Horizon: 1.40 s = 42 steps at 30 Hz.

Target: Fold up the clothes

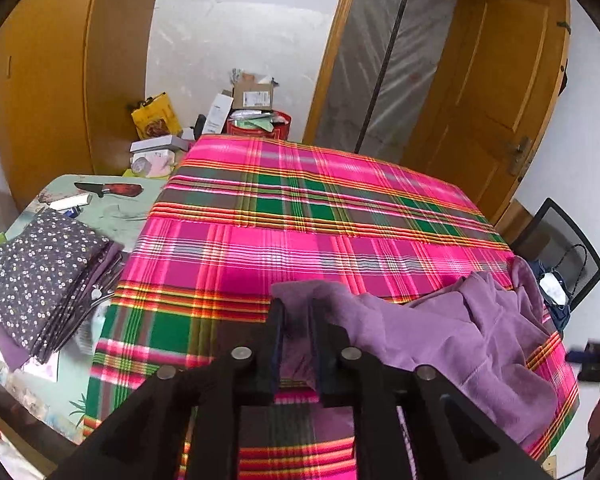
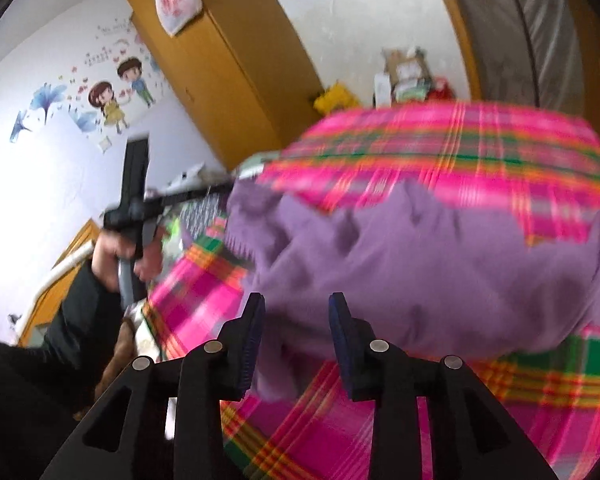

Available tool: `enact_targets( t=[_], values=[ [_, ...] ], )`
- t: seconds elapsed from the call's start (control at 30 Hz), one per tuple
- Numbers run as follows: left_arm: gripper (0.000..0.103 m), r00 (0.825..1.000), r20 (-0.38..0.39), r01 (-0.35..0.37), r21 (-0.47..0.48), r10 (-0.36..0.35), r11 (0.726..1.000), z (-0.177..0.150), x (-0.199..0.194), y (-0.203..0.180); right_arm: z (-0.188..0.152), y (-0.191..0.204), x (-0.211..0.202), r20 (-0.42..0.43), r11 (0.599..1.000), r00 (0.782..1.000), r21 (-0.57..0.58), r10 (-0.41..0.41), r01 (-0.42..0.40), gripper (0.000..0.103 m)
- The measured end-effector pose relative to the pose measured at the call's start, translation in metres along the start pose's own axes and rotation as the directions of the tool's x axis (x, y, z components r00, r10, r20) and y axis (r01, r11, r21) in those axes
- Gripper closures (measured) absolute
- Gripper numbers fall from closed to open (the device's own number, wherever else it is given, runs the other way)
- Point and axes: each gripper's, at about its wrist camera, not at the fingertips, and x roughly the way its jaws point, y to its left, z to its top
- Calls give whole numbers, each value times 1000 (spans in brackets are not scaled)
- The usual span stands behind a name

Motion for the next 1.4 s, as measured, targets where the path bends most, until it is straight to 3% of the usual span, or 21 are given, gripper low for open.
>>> enact_targets(
  t=[0.27,0.53,0.73,0.83,0.97,1.3,1.4],
  values=[
    [73,1000,13,12,-38,-12,999,-23,-20,6,51,20,49,-15,982,999,-188,-29,25,68],
    [72,999,15,-44,-88,45,995,-59,-45,11,89,37,113,-116,936,993,-350,-1,-40,68],
    [71,994,-12,103,-162,-106,981,-97,-51,-8,113,60,165,-230,869,973,-477,22,-132,66],
    [71,982,-42,176,-173,-186,969,-115,-44,-26,122,70,191,-291,844,956,-505,31,-181,65],
    [71,963,-80,243,-171,-259,955,-131,-33,-47,126,77,228,-413,817,909,-505,56,-279,65],
    [71,953,-111,255,-209,-282,944,-142,-14,-56,117,67,293,-587,810,807,-441,66,-387,65],
    [71,952,-123,251,-215,-281,944,-142,-9,-57,110,65,302,-614,813,788,-433,51,-390,65]
  ],
)
